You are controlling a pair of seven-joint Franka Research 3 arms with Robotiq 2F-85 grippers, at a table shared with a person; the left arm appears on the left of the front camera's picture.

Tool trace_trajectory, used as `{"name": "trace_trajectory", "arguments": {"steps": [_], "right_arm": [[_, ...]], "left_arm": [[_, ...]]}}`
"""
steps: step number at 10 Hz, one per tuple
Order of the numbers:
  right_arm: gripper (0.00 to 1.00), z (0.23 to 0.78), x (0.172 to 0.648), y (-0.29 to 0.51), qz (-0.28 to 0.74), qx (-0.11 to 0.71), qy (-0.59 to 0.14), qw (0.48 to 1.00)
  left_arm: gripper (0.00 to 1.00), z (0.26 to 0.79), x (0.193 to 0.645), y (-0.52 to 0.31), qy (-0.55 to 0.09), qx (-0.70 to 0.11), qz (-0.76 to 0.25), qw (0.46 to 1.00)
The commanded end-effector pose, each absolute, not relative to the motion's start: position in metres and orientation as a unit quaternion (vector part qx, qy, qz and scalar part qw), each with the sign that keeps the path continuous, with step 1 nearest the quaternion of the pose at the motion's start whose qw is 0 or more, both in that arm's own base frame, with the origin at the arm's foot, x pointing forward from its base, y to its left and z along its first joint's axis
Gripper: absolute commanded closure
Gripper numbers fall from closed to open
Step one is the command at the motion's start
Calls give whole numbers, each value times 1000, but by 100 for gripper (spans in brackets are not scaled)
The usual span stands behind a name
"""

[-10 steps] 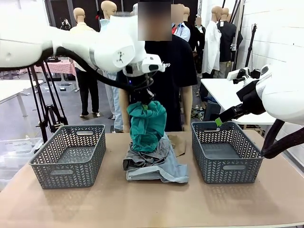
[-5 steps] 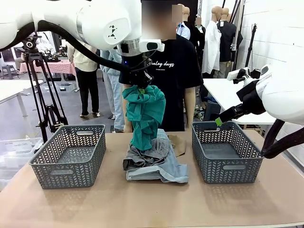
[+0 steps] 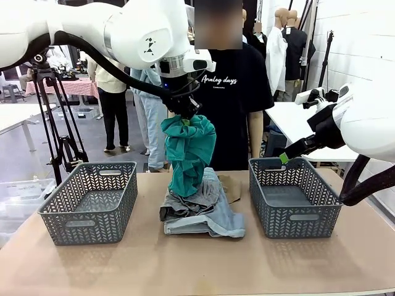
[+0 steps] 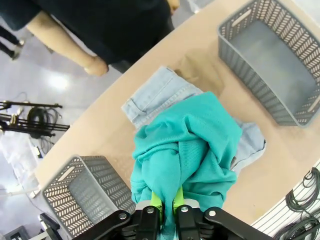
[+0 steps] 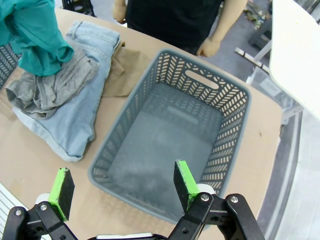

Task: Sort the tops and bottoms.
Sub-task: Sort the clothes according to human instructions.

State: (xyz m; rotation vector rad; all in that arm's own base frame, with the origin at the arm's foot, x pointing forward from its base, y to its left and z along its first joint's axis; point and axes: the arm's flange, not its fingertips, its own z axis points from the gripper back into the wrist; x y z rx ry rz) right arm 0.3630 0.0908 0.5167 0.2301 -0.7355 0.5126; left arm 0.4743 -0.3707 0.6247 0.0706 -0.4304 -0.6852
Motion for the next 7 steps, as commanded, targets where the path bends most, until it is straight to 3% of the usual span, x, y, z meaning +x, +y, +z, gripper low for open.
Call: {"name": "trace_trajectory", "arguments": {"steps": [1, 7], "right_arm": [[0, 515, 365, 91, 250, 117, -356, 893], [0, 515, 365, 91, 250, 117, -356, 893]], "left_arm": [[100, 629, 474, -368, -210, 29, -338, 917], [100, 629, 474, -368, -210, 29, -338, 917]]}}
